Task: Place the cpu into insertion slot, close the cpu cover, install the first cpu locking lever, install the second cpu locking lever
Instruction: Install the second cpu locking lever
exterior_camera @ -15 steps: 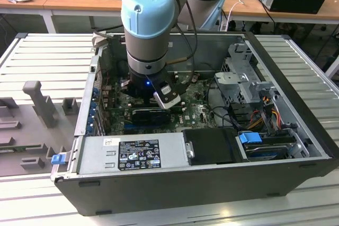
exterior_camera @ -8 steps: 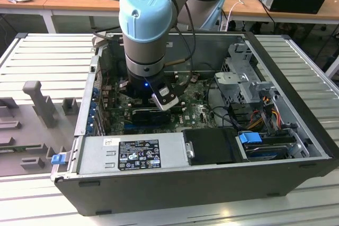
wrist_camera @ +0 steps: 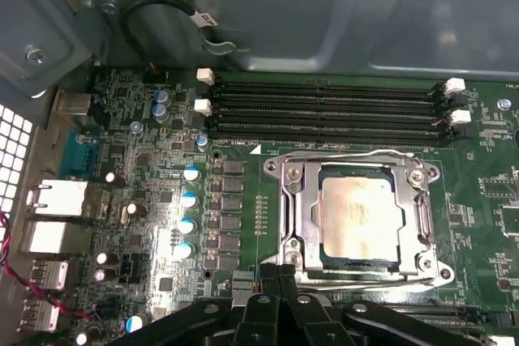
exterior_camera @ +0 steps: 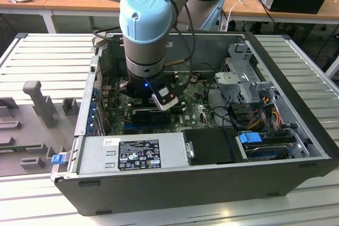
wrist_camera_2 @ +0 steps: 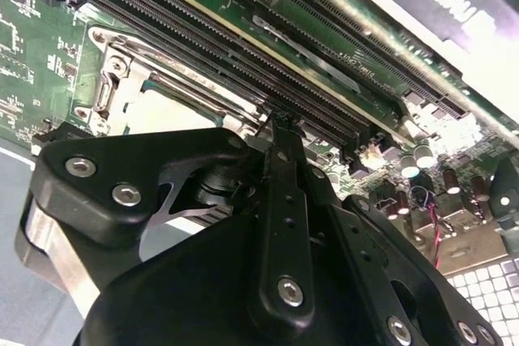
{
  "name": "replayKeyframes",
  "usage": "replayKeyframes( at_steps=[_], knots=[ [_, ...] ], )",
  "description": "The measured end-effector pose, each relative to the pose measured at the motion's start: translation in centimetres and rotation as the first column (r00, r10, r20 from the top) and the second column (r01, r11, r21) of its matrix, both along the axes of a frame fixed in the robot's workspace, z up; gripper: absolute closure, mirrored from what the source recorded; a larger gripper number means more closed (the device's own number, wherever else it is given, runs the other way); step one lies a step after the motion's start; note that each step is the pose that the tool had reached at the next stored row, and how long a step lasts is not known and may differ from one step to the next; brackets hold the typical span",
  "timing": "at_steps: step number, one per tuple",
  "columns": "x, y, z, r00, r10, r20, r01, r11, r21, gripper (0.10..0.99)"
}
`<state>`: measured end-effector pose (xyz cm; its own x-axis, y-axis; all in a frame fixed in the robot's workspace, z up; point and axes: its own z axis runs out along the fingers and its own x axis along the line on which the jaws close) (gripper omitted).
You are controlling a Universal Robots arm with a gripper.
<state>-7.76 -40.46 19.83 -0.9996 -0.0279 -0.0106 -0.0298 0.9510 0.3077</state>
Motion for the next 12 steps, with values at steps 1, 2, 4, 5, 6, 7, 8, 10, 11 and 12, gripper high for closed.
replayKeyframes(
  at_steps=[1, 2, 4, 5, 6, 7, 8, 10, 11, 12],
  knots=[
    [0.00, 0.05, -0.03, 1.0000, 0.000, -0.0001, 0.000, 1.0000, 0.000, 0.980],
    [-0.01, 0.15, -0.07, 1.0000, 0.000, -0.0001, 0.000, 1.0000, 0.001, 0.980],
    [0.00, 0.31, -0.12, 1.0000, 0.000, 0.0000, 0.000, 1.0000, 0.001, 0.980],
    [0.00, 0.41, -0.16, 1.0000, 0.000, 0.0000, 0.000, 1.0000, 0.002, 0.980],
    [0.00, 0.52, -0.18, 1.0000, 0.000, -0.0001, 0.000, 1.0000, 0.003, 0.980],
    [0.01, 0.64, -0.23, 1.0000, 0.000, 0.0002, 0.000, 1.0000, 0.005, 0.980],
    [0.00, 0.68, -0.24, 1.0000, 0.000, 0.0001, 0.000, 1.0000, 0.005, 0.980],
    [-0.01, 0.69, -0.24, 1.0000, 0.000, 0.0000, 0.000, 1.0000, 0.005, 0.980],
    [-0.07, 0.70, -0.24, 1.0000, 0.000, -0.0001, 0.000, 1.0000, 0.005, 0.980],
    [-0.08, 0.70, -0.24, 1.0000, 0.000, -0.0001, 0.000, 1.0000, 0.005, 0.980]
  ],
)
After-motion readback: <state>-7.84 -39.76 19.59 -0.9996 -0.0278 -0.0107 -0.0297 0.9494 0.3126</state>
